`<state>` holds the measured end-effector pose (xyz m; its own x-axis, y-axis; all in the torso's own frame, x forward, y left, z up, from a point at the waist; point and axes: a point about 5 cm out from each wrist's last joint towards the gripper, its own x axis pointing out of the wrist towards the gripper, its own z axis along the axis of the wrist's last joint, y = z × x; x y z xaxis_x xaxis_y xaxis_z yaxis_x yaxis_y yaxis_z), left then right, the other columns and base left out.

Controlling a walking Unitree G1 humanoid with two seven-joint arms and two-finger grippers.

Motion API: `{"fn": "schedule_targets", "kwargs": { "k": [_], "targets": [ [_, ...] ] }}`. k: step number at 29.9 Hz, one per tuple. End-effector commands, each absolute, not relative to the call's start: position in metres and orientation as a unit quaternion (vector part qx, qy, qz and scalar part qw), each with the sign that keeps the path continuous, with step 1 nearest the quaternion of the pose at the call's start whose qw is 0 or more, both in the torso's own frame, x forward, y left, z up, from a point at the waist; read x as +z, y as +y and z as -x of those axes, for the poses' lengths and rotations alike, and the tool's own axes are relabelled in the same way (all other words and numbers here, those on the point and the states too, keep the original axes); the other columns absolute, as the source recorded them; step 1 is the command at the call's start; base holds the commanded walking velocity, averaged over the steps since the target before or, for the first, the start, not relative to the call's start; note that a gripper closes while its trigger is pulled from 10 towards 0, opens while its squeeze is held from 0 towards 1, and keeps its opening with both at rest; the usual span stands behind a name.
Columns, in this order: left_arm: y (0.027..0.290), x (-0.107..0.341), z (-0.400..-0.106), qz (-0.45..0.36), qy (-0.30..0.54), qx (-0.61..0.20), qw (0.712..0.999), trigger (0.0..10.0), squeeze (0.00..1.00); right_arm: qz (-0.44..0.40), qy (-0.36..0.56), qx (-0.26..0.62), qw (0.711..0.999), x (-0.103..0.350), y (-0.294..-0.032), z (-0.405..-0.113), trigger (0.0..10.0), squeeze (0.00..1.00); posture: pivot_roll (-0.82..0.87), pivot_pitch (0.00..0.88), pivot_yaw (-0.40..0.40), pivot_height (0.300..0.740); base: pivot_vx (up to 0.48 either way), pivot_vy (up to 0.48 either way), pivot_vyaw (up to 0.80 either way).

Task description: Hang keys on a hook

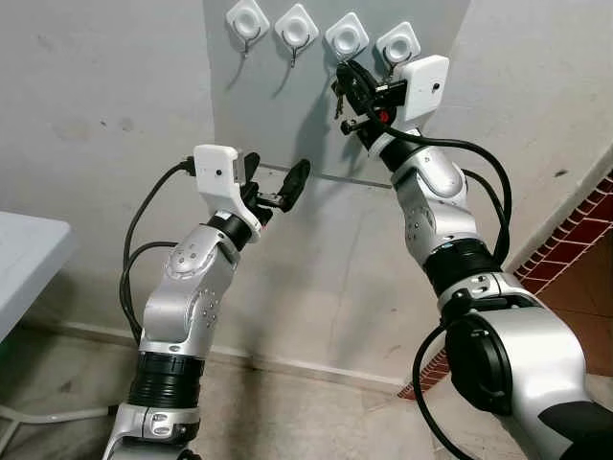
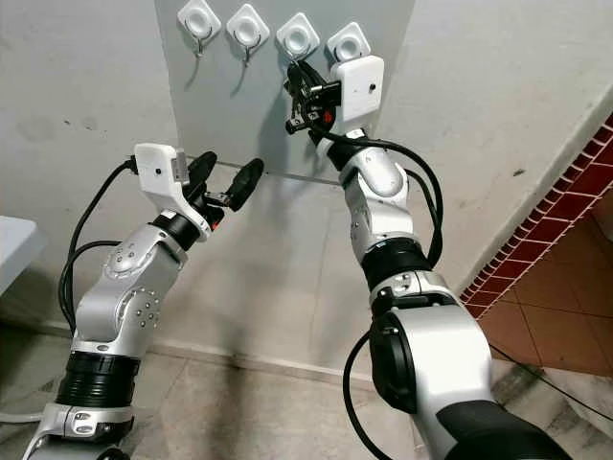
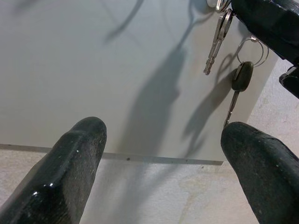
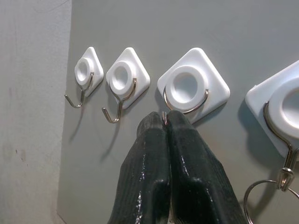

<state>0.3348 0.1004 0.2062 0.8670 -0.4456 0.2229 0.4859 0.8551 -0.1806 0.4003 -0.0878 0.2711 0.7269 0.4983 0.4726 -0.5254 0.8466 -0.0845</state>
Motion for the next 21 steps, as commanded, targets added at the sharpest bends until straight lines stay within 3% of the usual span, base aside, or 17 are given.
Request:
{"fn": "schedule_targets", "kwargs": {
  "k": [1,10,21],
  "targets": [
    [0.099,0.211,-0.333,0.117,-0.093,-0.246,0.958,10.0,0.0,-0.026,-0.265,0.271,0.925,0.286,-0.088,-0.401,10.0,0.0,0.03,0.03,-0.095,0.74,0.0,0.0,0.0],
    [0.099,0.211,-0.333,0.118,-0.092,-0.247,0.957,10.0,0.0,-0.01,-0.229,0.244,0.942,0.271,-0.095,-0.405,10.0,0.0,0.03,0.033,-0.093,0.74,0.0,0.0,0.0],
    [0.099,0.211,-0.334,0.117,-0.092,-0.248,0.957,10.0,0.0,-0.015,-0.267,0.252,0.93,0.282,-0.094,-0.402,10.0,0.0,0.03,0.033,-0.089,0.74,0.0,0.0,0.0]
  ]
}}
